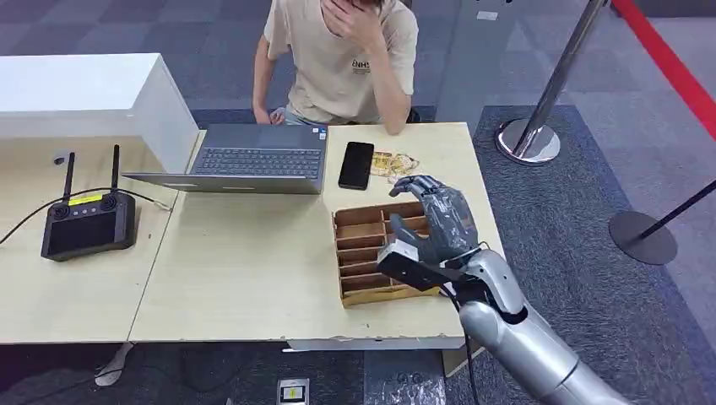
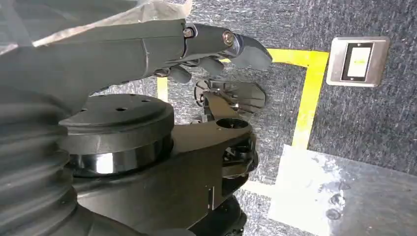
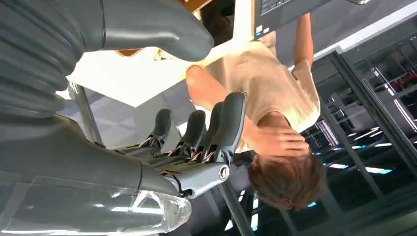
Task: Pass the card to the sensor for recognition and then transmit it.
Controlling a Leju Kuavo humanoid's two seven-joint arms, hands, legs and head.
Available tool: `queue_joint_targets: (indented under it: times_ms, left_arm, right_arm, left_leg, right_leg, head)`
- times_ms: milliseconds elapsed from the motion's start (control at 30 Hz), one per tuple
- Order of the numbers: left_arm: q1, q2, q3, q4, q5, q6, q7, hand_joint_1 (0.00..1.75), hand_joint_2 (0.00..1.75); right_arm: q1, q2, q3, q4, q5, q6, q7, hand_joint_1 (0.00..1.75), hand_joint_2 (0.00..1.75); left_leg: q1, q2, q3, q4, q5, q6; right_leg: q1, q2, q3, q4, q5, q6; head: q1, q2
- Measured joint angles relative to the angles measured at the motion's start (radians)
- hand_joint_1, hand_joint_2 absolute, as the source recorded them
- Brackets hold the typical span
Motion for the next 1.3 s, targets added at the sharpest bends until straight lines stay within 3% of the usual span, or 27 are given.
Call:
queue_joint_targets:
  times_ms: [267, 400, 533, 667, 800, 1167, 1300]
  left_arm:
    - [0.0, 0.0, 0.0, 0.0, -0.002, 0.0, 0.0, 0.0, 1.75]
    - [0.0, 0.0, 0.0, 0.0, -0.003, 0.0, 0.0, 0.0, 1.75]
    - [0.0, 0.0, 0.0, 0.0, -0.003, 0.0, 0.0, 0.0, 1.75]
    - [0.0, -0.001, 0.0, 0.0, -0.003, -0.001, 0.0, 0.0, 1.75]
    - [0.0, -0.002, 0.0, 0.0, -0.003, -0.001, 0.0, 0.0, 1.75]
    - [0.0, -0.002, 0.0, 0.0, -0.002, -0.001, 0.003, 0.0, 1.75]
    - [0.0, -0.002, 0.0, 0.0, -0.001, -0.001, 0.003, 0.0, 1.75]
  right_arm:
    - [0.0, 0.0, 0.0, 0.0, 0.0, 0.0, 0.0, 0.84, 1.75]
    - [0.0, 0.0, 0.0, 0.0, 0.0, 0.0, 0.0, 0.91, 1.75]
    - [0.0, -0.001, 0.001, 0.002, 0.014, 0.0, 0.005, 0.86, 1.75]
    - [0.008, -0.002, 0.001, 0.015, 0.045, 0.0, 0.019, 0.98, 1.75]
    - [0.018, -0.003, 0.001, 0.032, 0.064, -0.002, 0.031, 0.89, 1.75]
    - [0.05, -0.011, 0.0, 0.088, 0.075, -0.021, 0.042, 0.99, 1.75]
    - [0.056, -0.011, 0.0, 0.106, 0.076, -0.026, 0.048, 1.17, 1.75]
  left_leg:
    - [0.0, 0.0, 0.0, 0.0, 0.0, 0.0]
    - [0.0, 0.0, 0.0, 0.0, 0.0, 0.0]
    - [0.0, 0.0, 0.0, 0.0, 0.0, 0.0]
    - [0.0, 0.0, 0.0, 0.0, 0.0, 0.0]
    - [0.0, 0.0, 0.0, 0.0, 0.0, 0.0]
    - [0.0, 0.0, 0.0, 0.0, 0.0, 0.0]
    - [0.0, 0.0, 0.0, 0.0, 0.0, 0.0]
  right_leg:
    - [0.0, 0.0, 0.0, 0.0, 0.0, 0.0]
    - [0.0, 0.0, 0.0, 0.0, 0.0, 0.0]
    - [0.0, 0.0, 0.0, 0.0, 0.0, 0.0]
    - [0.0, 0.0, 0.0, 0.0, 0.0, 0.0]
    - [0.0, 0.0, 0.0, 0.0, 0.0, 0.0]
    - [0.0, 0.0, 0.0, 0.0, 0.0, 0.0]
    - [0.0, 0.0, 0.0, 0.0, 0.0, 0.0]
  head:
    - [0.0, 0.0]
    - [0.0, 0.0]
    - [0.0, 0.0]
    - [0.0, 0.0]
    - [0.0, 0.0]
    - [0.0, 0.0]
    - [0.0, 0.0]
